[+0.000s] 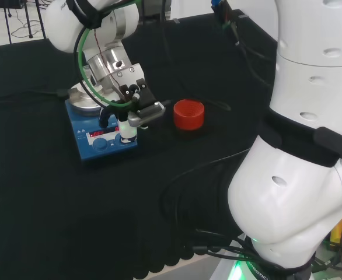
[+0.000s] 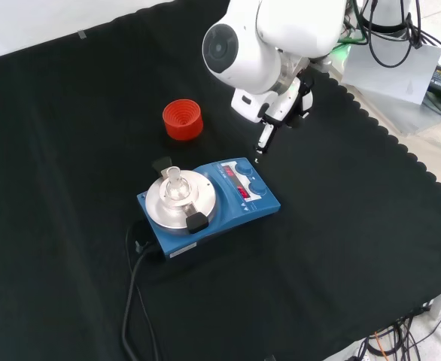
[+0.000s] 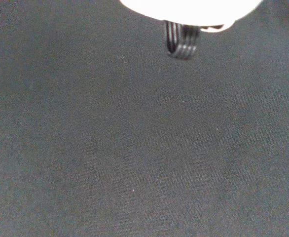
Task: Turn on the heater.
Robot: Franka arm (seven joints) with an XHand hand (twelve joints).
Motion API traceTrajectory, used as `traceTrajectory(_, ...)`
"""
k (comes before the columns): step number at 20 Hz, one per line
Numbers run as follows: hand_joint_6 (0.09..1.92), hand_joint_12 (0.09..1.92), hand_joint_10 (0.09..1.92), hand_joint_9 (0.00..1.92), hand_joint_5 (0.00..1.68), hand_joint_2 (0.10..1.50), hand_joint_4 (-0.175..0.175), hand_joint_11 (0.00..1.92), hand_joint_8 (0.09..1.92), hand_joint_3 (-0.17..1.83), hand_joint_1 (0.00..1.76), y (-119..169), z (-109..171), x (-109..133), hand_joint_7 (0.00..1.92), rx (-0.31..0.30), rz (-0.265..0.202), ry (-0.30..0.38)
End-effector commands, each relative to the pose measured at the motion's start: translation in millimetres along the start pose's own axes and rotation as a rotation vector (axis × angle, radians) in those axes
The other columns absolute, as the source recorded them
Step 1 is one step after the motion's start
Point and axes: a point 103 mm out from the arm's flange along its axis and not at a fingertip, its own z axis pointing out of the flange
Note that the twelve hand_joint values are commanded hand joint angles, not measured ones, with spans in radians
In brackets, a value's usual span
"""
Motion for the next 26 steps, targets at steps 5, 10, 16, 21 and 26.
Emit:
traceTrajectory(5, 0.09, 1.31, 1.5, 1.66, 0.19, 0.64, -0.006, 1.31, 1.76, 1.07, 1.41, 19, -3, 8, 1.5, 0.048, -0.013, -0.03)
traceTrajectory(10, 0.09, 1.31, 1.5, 1.66, 0.2, 0.64, -0.007, 1.31, 1.77, 1.07, 1.41, 23, -6, 13, 1.5, 0.068, -0.014, -0.047)
traceTrajectory(16, 0.09, 1.31, 1.5, 1.66, 0.21, 0.64, -0.008, 1.31, 1.77, 1.08, 1.41, 26, -5, 18, 1.51, 0.096, -0.016, -0.057)
traceTrajectory(21, 0.09, 1.31, 1.5, 1.66, 0.21, 0.64, -0.009, 1.31, 1.77, 1.08, 1.41, 29, -3, 19, 1.51, 0.108, -0.01, -0.057)
traceTrajectory(26, 0.09, 1.31, 1.5, 1.66, 0.22, 0.63, -0.01, 1.31, 1.77, 1.08, 1.41, 30, -2, 20, 1.51, 0.112, -0.008, -0.053)
